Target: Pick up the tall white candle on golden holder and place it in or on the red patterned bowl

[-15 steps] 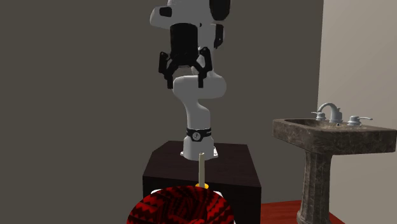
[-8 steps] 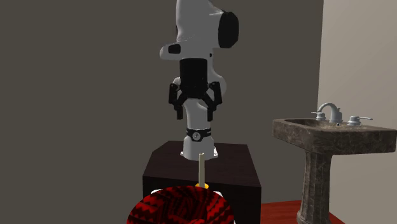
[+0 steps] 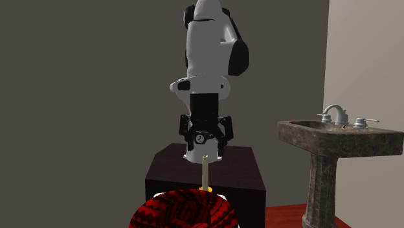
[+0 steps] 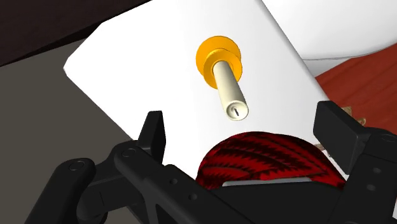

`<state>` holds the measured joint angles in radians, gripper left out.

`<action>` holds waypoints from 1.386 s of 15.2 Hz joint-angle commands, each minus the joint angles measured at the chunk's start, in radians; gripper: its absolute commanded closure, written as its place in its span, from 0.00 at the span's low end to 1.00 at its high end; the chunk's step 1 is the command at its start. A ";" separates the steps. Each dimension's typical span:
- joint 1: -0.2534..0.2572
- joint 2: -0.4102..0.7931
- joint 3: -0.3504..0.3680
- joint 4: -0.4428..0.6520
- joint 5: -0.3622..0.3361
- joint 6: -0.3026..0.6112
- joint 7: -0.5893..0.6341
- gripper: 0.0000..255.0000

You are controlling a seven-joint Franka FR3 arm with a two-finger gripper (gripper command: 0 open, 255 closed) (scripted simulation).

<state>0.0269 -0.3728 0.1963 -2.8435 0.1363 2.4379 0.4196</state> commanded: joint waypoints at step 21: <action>-0.006 0.094 0.009 -0.019 -0.004 0.114 0.005 1.00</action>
<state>0.0211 -0.2786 0.2051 -2.8628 0.1324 2.5522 0.4244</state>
